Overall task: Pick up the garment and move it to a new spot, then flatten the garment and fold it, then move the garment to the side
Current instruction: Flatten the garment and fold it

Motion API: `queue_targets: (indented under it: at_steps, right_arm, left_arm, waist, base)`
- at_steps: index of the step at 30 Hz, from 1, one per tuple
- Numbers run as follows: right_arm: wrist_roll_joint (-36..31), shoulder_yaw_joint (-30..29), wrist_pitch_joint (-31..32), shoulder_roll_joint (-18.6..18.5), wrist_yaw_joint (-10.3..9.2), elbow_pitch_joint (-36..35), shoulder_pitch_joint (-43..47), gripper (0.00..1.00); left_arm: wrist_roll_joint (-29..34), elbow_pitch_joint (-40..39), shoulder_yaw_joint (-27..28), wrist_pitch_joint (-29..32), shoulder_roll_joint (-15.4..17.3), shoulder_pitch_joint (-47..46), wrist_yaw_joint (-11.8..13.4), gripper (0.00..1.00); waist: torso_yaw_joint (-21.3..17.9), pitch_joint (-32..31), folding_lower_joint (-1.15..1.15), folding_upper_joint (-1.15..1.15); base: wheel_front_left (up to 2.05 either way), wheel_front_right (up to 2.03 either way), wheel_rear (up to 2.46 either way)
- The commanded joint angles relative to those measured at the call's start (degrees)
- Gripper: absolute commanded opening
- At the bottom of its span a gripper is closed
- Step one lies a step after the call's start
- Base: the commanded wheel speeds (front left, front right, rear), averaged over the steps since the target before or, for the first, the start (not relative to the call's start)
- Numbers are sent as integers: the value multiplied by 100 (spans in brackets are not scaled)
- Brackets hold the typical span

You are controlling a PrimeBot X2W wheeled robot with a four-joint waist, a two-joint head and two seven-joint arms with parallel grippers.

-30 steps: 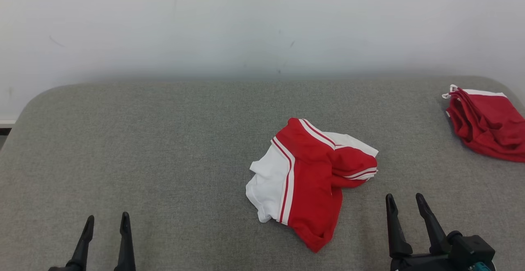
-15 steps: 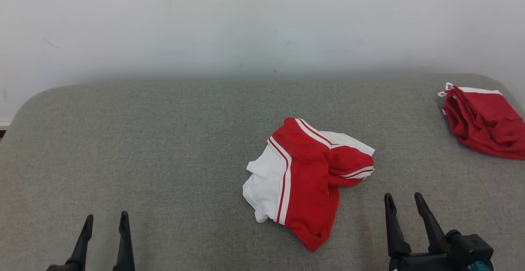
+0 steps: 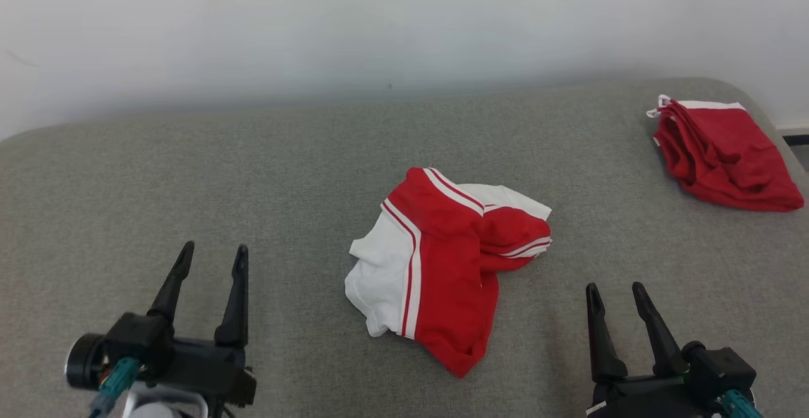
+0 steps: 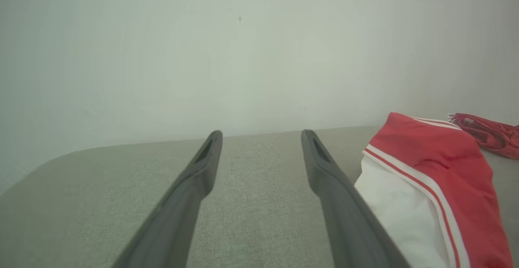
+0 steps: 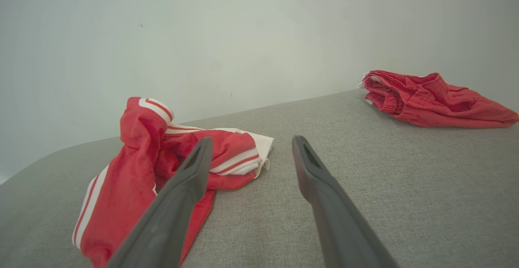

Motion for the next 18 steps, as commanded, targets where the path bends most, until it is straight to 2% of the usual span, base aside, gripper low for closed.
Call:
queue_targets:
  at_steps: [1, 14, 18]
  right_arm:
    - [9, 18, -1, 26, -15, -11, -72, 100]
    - [29, -35, -1, 99, -15, -47, -319, 100]
    - [39, -67, -1, 119, -15, -66, -384, 100]
  left_arm:
    - [-45, 55, -81, -18, 30, -146, 5, 100]
    - [-607, 1301, -1304, -19, 406, -1541, 5, 100]
    - [-899, 1849, -1926, -18, 550, -1902, 5, 100]
  waist:
    - [-195, 185, 0, 0]
    - [-907, 770, 0, 0]
    - [-1065, 911, 0, 0]
  base:
    - [0, 0, 0]
    - [0, 0, 0]
    - [0, 0, 0]
